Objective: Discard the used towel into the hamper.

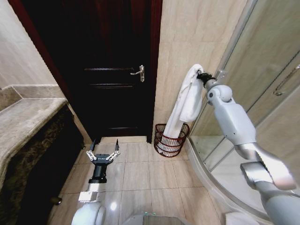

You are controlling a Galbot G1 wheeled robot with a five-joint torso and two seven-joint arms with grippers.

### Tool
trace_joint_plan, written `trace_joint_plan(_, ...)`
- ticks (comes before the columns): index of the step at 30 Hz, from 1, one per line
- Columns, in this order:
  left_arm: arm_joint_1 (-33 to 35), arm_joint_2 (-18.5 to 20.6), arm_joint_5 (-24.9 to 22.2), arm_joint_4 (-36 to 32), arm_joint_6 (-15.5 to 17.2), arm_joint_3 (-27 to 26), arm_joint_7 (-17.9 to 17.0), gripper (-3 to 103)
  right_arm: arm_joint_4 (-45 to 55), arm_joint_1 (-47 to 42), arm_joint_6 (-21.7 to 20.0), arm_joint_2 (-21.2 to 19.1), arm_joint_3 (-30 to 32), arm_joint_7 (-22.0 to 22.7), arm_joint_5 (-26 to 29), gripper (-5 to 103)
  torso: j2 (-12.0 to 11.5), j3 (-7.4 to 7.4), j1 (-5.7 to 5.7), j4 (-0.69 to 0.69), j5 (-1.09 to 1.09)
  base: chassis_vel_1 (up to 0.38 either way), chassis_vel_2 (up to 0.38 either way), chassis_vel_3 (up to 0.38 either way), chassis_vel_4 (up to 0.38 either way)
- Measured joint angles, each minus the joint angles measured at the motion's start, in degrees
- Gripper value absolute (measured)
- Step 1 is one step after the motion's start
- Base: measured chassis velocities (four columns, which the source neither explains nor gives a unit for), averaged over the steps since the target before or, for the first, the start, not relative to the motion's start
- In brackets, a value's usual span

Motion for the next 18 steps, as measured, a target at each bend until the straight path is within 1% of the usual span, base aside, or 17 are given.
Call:
trace_joint_plan(3,0.2,0.3,0.0,0.0,0.0,-0.1,0.0,100,-0.2,-0.4,0.6,0.3,0.1,-0.1,-0.6,10,-0.6,-0.31,-0.26,0.0,0.0,0.0,0.0,0.0,0.0)
trace_joint_plan(6,0.4,0.8,-0.3,0.0,-0.1,-0.5,0.0,100,0.0,-1.2,0.8,0.5,0.3,-0.1,-1.2,10,-1.6,-0.94,-0.69,0.0,0.0,0.0,0.0,0.0,0.0)
trace_joint_plan(8,0.4,0.9,-0.3,0.0,-0.1,-0.5,0.0,100,0.1,-1.3,0.8,0.5,0.3,-0.1,-1.2,10,-1.8,-1.03,-0.75,0.0,0.0,0.0,0.0,0.0,0.0)
trace_joint_plan(15,0.6,1.1,-0.4,0.5,-1.0,-0.3,0.0,100,1.7,-2.1,0.8,0.2,0.6,1.0,-1.5,10,-3.8,-2.19,-1.65,0.0,0.0,0.0,0.0,0.0,0.0)
trace_joint_plan(18,0.6,1.2,-0.5,0.7,-1.3,-0.2,0.1,100,1.8,-2.3,0.9,0.1,0.7,1.2,-1.6,10,-4.4,-2.48,-1.89,0.0,0.0,0.0,0.0,0.0,0.0)
